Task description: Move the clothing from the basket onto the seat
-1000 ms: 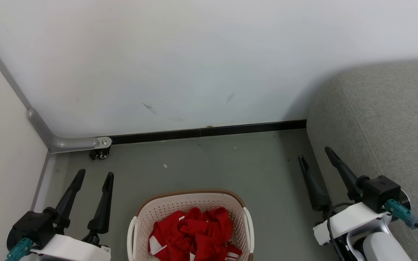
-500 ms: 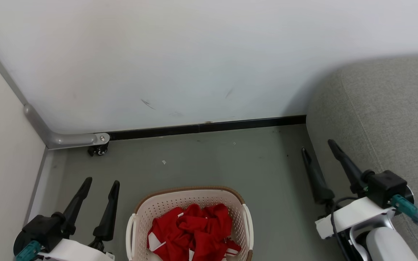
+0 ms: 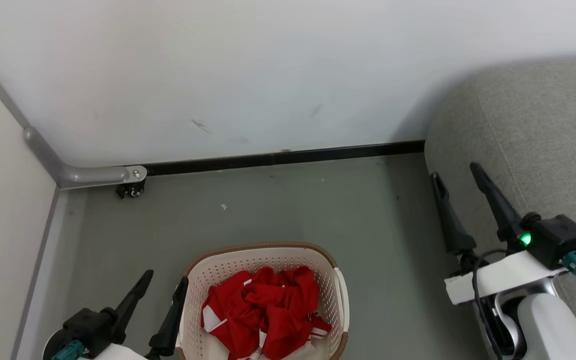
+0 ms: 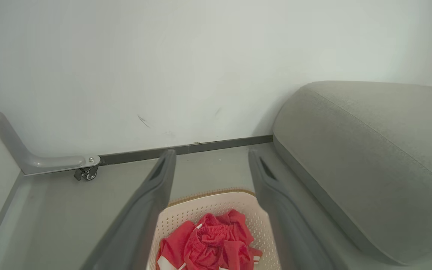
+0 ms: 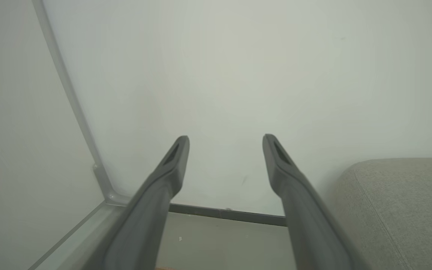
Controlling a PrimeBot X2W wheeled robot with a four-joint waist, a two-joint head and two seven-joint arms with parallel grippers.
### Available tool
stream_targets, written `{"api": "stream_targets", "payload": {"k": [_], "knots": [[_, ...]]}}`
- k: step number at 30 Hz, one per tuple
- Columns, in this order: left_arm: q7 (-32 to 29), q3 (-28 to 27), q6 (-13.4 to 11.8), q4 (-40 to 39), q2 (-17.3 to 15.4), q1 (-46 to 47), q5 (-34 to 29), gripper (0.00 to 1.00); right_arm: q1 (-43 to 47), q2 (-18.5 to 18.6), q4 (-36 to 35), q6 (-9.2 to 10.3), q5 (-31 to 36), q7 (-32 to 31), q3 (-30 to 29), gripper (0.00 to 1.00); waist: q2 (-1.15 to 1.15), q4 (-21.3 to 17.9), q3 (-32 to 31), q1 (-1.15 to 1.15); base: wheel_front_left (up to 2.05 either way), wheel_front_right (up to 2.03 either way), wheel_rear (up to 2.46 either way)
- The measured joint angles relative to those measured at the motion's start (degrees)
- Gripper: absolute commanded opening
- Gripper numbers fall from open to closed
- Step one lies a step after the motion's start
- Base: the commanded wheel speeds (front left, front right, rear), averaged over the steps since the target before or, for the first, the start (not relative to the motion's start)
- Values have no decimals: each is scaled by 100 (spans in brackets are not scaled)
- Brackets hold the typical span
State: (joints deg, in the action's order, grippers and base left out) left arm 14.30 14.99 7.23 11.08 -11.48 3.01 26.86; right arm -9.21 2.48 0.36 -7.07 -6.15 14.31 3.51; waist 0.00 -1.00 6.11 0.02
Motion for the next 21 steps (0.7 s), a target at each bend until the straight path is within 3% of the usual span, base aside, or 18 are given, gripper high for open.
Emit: {"api": "stream_targets", "payload": {"k": [21], "knots": [[-1, 1054, 0, 668, -360, 914, 516, 100, -752, 10, -369, 0, -191, 7, 75, 100, 0, 3, 939, -1, 0, 0, 0]]}}
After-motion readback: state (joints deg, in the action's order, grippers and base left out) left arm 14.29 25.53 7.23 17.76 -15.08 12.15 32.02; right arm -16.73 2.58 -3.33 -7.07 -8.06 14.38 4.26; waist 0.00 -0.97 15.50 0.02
